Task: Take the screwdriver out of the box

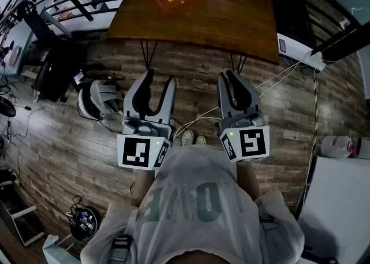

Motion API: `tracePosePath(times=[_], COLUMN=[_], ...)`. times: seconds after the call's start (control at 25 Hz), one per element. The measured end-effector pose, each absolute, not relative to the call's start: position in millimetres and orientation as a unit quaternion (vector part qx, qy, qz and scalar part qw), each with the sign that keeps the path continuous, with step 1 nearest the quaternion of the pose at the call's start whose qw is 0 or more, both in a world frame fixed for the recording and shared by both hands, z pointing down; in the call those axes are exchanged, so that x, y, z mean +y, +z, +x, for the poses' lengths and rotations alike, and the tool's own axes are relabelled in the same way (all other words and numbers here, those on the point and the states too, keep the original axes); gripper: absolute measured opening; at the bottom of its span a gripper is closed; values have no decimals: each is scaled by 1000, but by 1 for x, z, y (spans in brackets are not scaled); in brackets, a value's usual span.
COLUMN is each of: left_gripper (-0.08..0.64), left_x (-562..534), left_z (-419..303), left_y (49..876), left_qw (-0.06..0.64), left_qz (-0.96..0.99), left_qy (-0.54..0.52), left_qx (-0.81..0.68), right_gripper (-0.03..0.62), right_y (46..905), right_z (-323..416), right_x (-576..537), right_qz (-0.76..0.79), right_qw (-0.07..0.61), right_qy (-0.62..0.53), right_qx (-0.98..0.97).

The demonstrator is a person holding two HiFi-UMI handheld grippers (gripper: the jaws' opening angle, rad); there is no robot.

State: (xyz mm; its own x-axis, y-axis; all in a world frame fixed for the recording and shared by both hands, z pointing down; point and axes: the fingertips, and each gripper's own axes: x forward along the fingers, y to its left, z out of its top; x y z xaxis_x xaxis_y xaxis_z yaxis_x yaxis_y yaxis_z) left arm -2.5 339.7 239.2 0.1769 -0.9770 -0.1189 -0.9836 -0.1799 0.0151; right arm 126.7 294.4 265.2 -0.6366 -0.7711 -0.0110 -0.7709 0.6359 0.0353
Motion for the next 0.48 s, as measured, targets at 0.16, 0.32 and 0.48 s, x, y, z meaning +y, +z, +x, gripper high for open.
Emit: tracePosePath(times=[0.16, 0.32, 0.48], left_gripper=[172, 172, 172], left_x=[342, 344, 343], left_z=[-1, -2, 3], left_y=[236, 235, 234], left_qw=[36, 38, 38], left_qz=[-762, -756, -750], left_qy=[53, 55, 57], left_qx=[644, 651, 658], right_gripper=[67, 67, 67], right_y=[261, 262, 265], right_z=[122, 125, 142], right_x=[298, 300, 297], right_qz=[413, 407, 410], right_qw=[2, 1, 0], right_qy=[-27, -25, -13], right_qx=[-910, -913, -912])
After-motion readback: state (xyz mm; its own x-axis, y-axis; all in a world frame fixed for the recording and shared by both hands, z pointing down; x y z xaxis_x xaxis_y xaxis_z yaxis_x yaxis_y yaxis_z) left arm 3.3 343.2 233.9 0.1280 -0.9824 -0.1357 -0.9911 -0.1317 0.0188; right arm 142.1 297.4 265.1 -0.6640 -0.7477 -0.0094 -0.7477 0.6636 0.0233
